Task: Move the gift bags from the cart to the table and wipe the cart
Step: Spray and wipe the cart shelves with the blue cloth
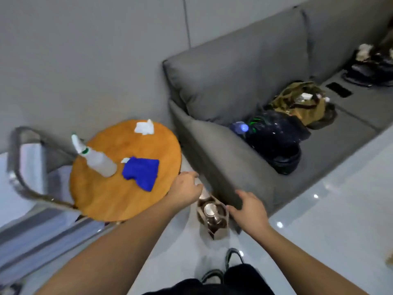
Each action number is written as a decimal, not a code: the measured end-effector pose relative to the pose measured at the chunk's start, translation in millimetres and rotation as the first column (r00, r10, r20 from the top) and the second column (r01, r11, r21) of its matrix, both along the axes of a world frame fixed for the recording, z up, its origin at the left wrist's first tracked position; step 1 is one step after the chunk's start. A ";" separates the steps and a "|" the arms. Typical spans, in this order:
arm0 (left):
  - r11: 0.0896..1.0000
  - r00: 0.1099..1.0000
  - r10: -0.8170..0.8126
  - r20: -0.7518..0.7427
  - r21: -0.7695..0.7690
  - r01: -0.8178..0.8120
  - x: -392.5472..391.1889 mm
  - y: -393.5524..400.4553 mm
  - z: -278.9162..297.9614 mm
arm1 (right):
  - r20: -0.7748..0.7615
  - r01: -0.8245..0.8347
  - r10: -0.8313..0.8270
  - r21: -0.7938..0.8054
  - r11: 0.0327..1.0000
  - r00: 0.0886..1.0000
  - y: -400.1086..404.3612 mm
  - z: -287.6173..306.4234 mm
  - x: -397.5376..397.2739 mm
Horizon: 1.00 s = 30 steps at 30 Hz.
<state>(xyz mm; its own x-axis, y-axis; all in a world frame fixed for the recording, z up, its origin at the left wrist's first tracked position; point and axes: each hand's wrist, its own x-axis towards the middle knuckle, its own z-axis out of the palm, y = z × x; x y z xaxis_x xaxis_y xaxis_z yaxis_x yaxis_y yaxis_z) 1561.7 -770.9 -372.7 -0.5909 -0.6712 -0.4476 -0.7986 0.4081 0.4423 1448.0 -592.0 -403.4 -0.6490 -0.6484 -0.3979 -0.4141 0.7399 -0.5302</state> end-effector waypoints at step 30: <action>0.722 0.713 0.682 -0.163 -0.005 -0.692 379.9 -261.2 27.3 | 0.024 -0.514 0.515 0.107 0.851 0.857 -365.8 -7.6 249.0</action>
